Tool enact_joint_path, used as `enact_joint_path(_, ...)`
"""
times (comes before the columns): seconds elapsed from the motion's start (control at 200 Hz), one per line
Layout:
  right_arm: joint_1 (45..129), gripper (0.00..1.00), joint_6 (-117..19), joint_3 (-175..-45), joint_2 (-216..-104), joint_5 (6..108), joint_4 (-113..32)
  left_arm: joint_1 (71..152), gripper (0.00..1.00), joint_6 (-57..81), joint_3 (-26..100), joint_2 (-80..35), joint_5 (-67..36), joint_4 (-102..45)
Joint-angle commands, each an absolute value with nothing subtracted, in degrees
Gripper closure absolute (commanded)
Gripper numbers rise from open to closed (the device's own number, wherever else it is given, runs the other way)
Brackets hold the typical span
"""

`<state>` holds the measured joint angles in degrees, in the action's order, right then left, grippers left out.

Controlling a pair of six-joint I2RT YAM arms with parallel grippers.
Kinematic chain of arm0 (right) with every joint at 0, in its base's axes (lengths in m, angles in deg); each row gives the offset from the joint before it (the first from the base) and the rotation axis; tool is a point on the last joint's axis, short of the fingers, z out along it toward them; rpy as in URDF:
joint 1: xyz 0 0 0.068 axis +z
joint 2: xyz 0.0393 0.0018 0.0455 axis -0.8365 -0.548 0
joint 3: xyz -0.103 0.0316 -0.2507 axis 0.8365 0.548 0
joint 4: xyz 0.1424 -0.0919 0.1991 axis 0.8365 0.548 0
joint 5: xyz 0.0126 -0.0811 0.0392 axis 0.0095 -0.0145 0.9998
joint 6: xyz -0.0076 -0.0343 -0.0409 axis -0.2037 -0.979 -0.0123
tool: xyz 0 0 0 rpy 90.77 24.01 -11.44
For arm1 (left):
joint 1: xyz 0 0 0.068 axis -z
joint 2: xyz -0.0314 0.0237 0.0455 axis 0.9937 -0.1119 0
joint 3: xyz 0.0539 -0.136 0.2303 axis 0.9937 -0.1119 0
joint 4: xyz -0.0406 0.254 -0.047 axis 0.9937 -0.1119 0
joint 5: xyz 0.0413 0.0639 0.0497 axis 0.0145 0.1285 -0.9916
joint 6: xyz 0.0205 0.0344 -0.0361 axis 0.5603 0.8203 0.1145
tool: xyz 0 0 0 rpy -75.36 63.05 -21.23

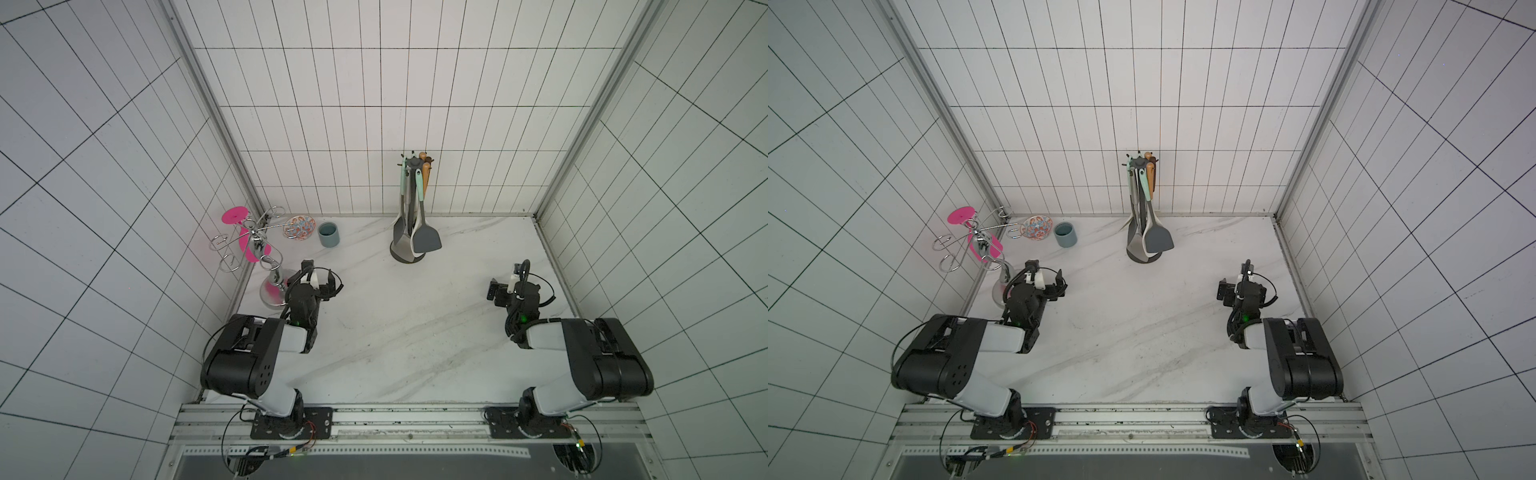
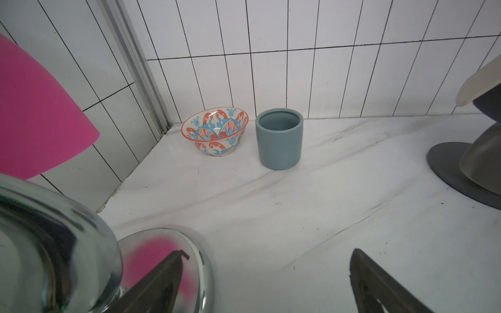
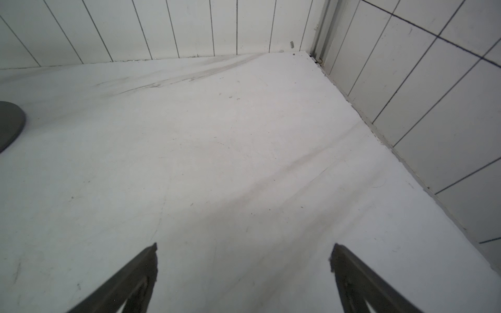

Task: Take the spatula off the kitchen utensil rack
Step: Take off the spatula from the rack.

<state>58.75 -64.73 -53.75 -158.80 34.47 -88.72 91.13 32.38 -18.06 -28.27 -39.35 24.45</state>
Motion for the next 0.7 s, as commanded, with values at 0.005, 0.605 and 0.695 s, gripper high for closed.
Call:
enact_joint_path(0.005, 60.30, 0.01, -67.49, -52.86, -154.88, 33.06, -92.13, 92.78, 0.03, 35.25, -22.19, -25.42, -41.00, 32.96)
enact_joint_path(0.605, 68.38, 0.01, -53.28, -66.30, -121.84, 41.51, -48.92, 116.49, 0.03, 46.46, -12.53, -1.24, -54.06, 6.39)
enact_joint_path(0.695, 68.47, 0.01, -47.83, -66.22, -116.51, 46.04, -45.52, 120.81, 0.03, 45.51, -12.34, 3.03, -52.79, 2.00)
